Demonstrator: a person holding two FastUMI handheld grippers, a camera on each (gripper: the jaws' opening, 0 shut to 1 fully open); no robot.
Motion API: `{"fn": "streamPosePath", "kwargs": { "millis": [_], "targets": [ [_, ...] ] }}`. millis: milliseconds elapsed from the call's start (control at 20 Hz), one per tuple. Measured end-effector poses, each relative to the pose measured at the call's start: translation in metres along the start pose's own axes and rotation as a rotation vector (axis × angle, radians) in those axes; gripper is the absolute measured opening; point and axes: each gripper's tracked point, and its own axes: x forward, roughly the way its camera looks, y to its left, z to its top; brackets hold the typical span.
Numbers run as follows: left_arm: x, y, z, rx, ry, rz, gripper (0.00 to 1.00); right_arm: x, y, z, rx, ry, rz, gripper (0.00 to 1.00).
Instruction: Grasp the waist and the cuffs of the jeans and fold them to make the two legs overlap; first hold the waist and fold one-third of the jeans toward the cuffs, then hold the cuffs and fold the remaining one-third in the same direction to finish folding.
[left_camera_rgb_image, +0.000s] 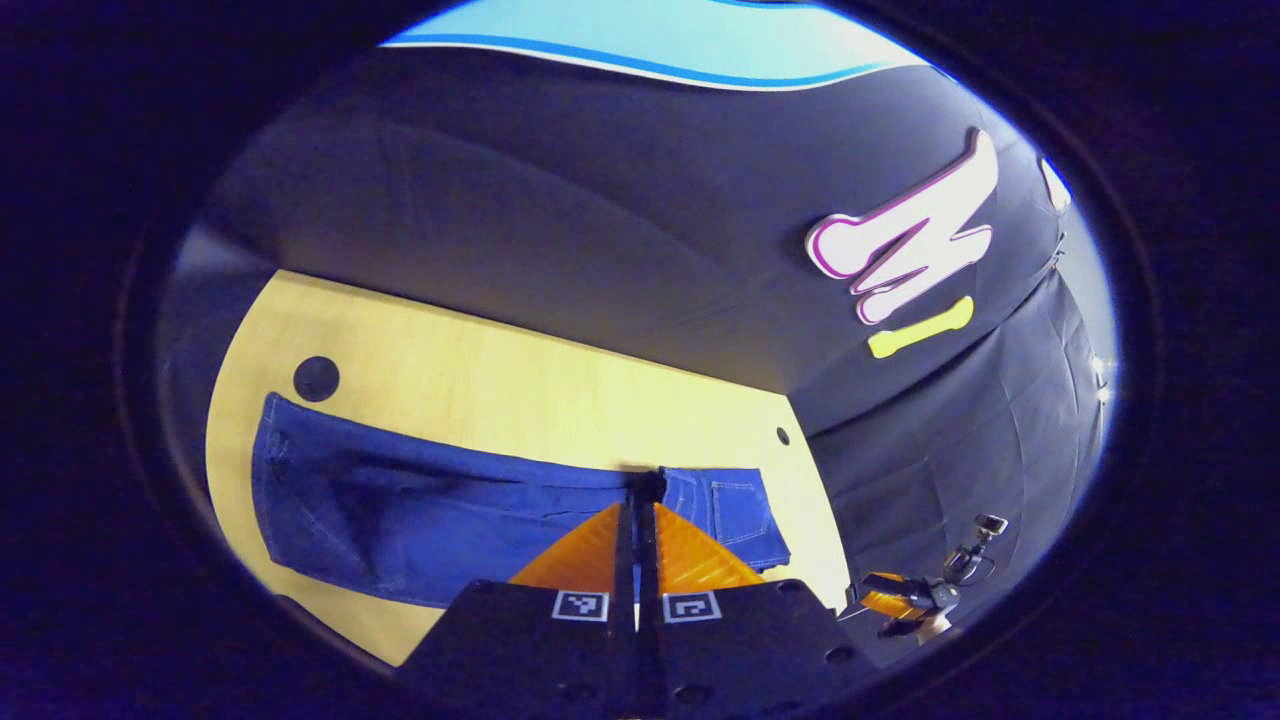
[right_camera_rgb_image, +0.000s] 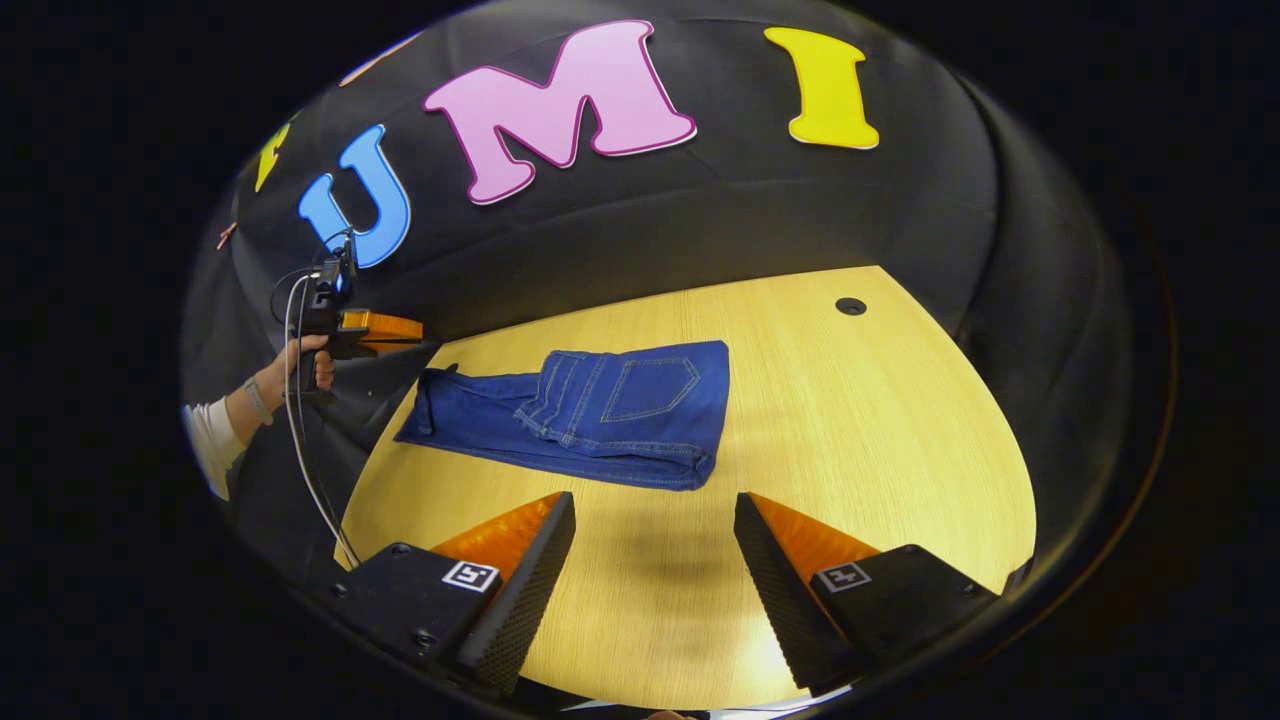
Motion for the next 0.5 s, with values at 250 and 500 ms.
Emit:
{"fn": "streamPosePath", "kwargs": {
  "millis": [250,500],
  "targets": [
    [-0.041,0.128,0.01,-0.004,-0.023,0.346,0.06,-0.017,-0.024,-0.004,0.02,-0.013,-0.035,0.99],
    [-0.067,0.259,-0.031,-0.082,0.179,0.661,0.96,-0.012,-0.025,-0.024,0.032,0.032,-0.058,0.99]
  ]
}}
